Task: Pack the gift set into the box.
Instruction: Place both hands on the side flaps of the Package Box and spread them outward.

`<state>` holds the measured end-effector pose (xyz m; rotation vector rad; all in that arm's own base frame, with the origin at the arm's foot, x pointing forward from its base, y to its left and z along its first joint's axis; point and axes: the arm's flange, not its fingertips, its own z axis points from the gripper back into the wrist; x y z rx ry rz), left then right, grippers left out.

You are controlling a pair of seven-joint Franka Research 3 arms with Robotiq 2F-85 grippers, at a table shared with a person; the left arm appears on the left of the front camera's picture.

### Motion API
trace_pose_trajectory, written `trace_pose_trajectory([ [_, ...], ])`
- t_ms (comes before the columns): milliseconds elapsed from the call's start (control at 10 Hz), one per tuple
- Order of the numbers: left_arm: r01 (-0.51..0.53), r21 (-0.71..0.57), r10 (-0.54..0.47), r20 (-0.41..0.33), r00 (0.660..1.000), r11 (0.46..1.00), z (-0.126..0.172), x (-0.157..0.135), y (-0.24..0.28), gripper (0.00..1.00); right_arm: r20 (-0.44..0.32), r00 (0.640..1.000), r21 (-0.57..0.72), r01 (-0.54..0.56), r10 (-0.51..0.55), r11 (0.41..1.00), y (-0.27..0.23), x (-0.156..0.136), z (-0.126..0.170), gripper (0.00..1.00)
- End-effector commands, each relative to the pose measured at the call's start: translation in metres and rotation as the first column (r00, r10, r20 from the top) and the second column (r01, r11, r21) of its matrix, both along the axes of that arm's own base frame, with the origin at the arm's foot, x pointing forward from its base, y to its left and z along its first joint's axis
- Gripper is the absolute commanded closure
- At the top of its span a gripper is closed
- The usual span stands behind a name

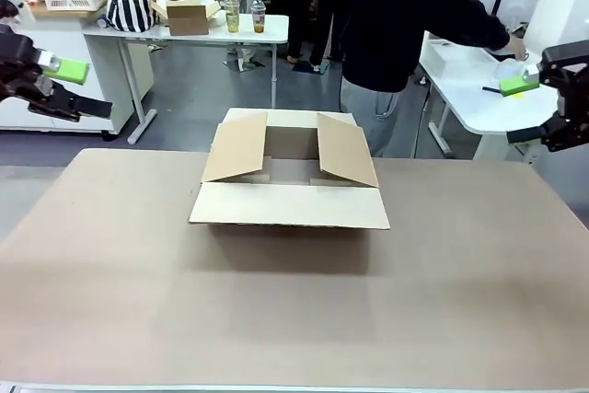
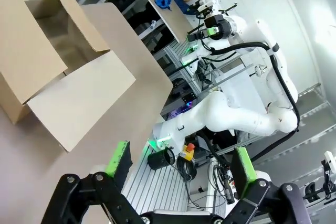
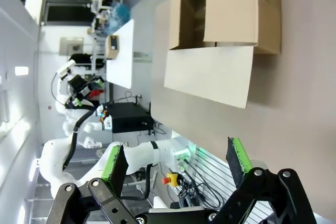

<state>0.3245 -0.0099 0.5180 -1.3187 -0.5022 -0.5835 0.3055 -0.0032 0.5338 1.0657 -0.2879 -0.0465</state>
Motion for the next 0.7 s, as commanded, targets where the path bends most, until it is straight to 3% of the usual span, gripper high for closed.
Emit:
trace_pose_trajectory([
  [0, 0.006, -0.031, -0.006, 0.025, 1.000, 0.999, 0.000, 0.001, -0.002, 0.00, 0.029, 1.000, 0.023, -0.010, 0.009, 1.000, -0.002, 0.004, 0.001, 0.00],
  [400, 0.001, -0.001, -0.001, -0.003, 1.000, 1.000, -0.001, -0.001, 0.001, 0.00, 0.029, 1.000, 0.023, -0.010, 0.009, 1.000, -0.002, 0.004, 0.001, 0.00],
  [500, -0.051, 0.265, 0.085, -0.118, 0.989, 0.963, 0.024, 0.010, -0.029, 0.00, 0.029, 1.000, 0.023, -0.010, 0.009, 1.000, -0.002, 0.004, 0.001, 0.00],
  [600, -0.087, 0.433, 0.159, -0.132, 0.978, 0.897, 0.045, 0.024, -0.067, 0.00, 0.029, 1.000, 0.023, -0.010, 0.009, 1.000, -0.002, 0.004, 0.001, 0.00],
])
